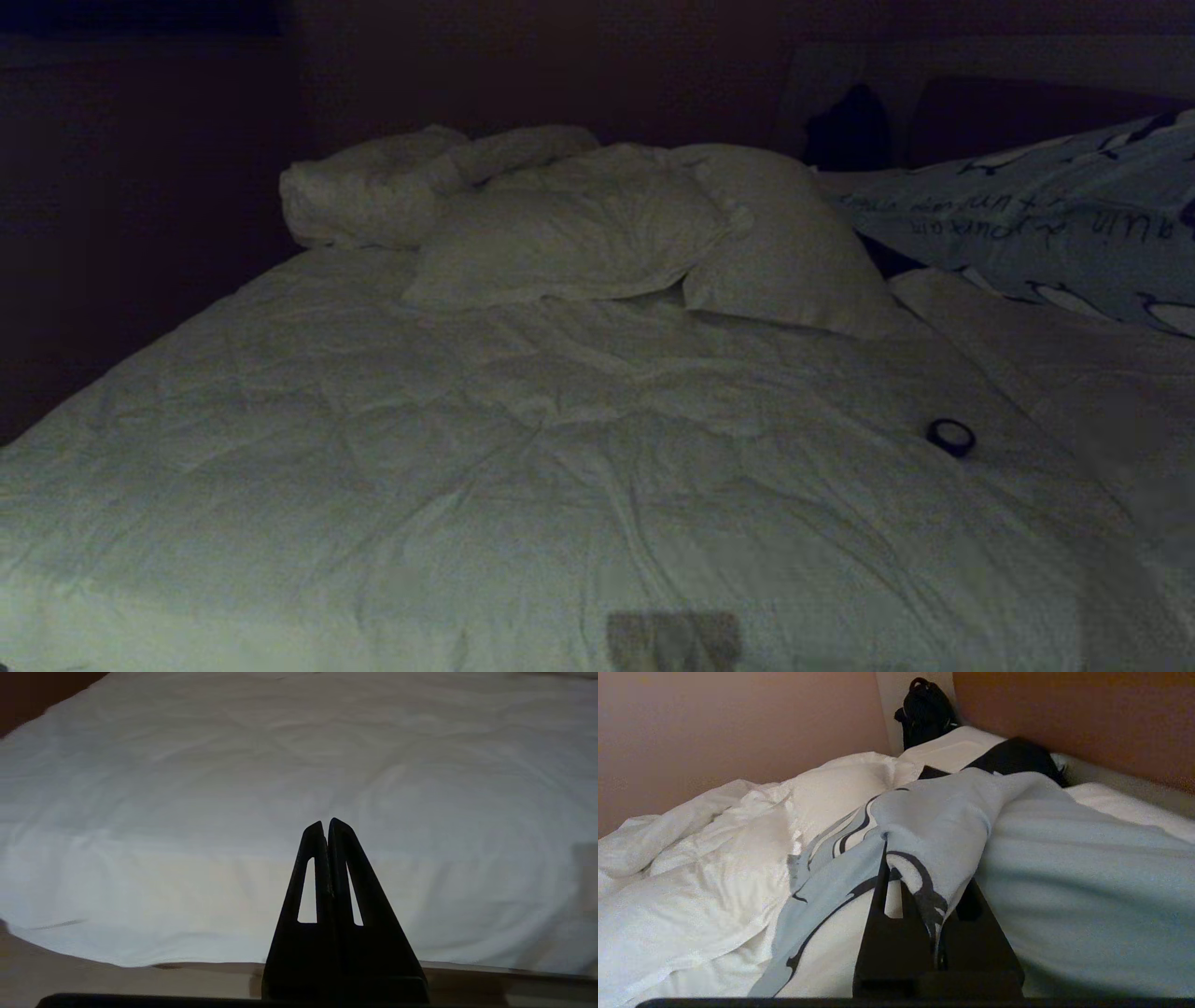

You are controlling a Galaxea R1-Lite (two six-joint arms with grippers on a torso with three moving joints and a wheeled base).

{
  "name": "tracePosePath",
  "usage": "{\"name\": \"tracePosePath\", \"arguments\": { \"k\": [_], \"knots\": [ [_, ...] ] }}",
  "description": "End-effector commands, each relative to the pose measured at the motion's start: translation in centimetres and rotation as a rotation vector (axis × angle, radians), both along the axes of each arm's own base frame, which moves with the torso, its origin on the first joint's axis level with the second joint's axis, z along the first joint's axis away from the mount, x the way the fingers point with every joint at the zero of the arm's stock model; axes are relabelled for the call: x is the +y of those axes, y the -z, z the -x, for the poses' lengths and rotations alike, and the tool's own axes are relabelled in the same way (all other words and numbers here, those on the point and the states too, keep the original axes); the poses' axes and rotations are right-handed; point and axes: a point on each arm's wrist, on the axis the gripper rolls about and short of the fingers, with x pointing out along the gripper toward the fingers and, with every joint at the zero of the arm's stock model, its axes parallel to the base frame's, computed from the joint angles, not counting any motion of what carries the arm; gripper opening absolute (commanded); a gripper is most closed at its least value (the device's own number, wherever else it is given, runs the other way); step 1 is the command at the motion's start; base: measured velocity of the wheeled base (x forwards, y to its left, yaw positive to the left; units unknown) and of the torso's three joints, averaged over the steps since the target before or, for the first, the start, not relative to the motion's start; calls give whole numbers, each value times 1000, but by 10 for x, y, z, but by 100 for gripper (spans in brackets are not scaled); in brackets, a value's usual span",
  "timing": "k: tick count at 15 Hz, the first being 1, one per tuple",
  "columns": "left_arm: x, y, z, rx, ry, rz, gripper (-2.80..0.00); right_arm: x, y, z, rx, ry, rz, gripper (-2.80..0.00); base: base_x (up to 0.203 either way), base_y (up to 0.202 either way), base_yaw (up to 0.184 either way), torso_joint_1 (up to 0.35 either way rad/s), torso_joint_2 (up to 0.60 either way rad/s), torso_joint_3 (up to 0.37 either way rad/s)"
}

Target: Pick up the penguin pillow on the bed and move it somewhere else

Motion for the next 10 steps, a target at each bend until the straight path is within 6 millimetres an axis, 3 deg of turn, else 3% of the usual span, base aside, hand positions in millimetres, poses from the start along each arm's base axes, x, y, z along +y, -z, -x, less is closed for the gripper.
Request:
{"name": "tracePosePath", "arguments": {
  "k": [1,10],
  "knots": [
    [0,0,0,1,0,1,-280,0,0,-1,-1,-1,-1,-280,0,194,2,0,2,5],
    [0,0,0,1,0,1,-280,-1,2,-2,3,-1,-3,-280,0,193,-1,2,2,2]
  ]
}}
